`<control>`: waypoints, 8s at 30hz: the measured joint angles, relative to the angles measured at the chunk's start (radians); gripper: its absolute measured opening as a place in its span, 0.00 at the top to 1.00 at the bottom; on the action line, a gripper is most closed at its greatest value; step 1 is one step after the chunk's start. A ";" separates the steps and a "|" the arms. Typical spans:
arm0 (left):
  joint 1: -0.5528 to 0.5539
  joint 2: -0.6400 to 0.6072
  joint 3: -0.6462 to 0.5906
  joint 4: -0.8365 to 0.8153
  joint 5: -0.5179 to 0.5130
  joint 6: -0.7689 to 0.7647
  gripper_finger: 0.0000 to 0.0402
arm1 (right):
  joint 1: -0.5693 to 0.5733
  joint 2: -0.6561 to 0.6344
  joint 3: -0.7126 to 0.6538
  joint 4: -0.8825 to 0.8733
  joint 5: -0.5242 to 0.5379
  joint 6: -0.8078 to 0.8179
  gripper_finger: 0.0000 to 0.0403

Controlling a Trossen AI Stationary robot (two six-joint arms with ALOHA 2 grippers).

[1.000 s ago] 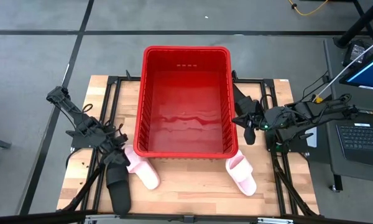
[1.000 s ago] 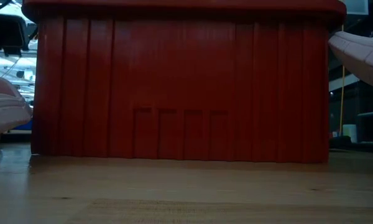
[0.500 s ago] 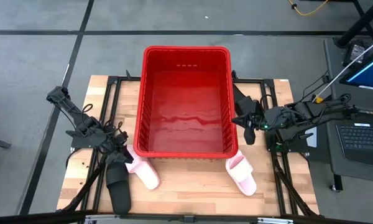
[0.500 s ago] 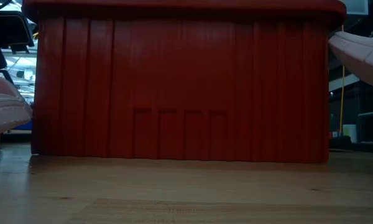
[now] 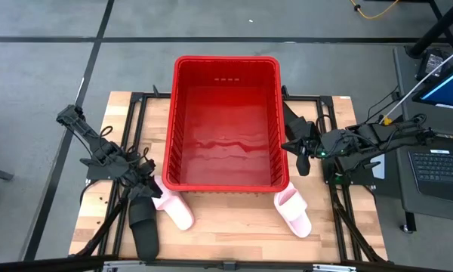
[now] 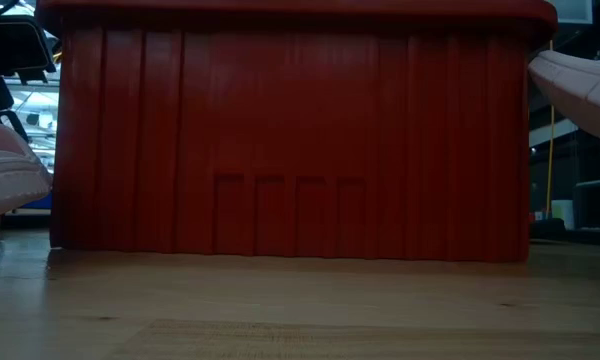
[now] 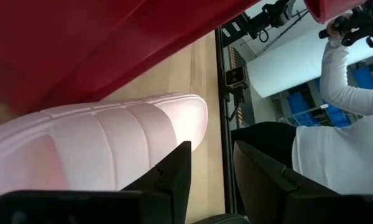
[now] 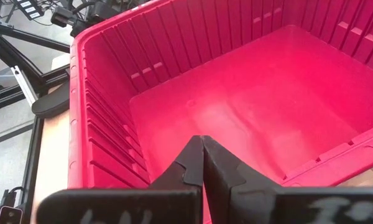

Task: Pick and place slides into bin
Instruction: Put the left pink slide into the bin

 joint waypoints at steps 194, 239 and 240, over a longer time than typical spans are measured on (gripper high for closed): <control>0.001 0.299 -0.101 0.225 0.145 -0.254 0.57 | 0.000 0.057 -0.003 0.009 0.000 0.030 0.99; 0.001 0.376 -0.101 0.380 0.176 -0.289 0.99 | 0.000 0.090 -0.003 0.016 0.000 0.029 0.99; 0.001 0.373 -0.101 0.374 0.175 -0.296 0.99 | 0.000 0.090 -0.003 0.016 0.000 0.028 0.99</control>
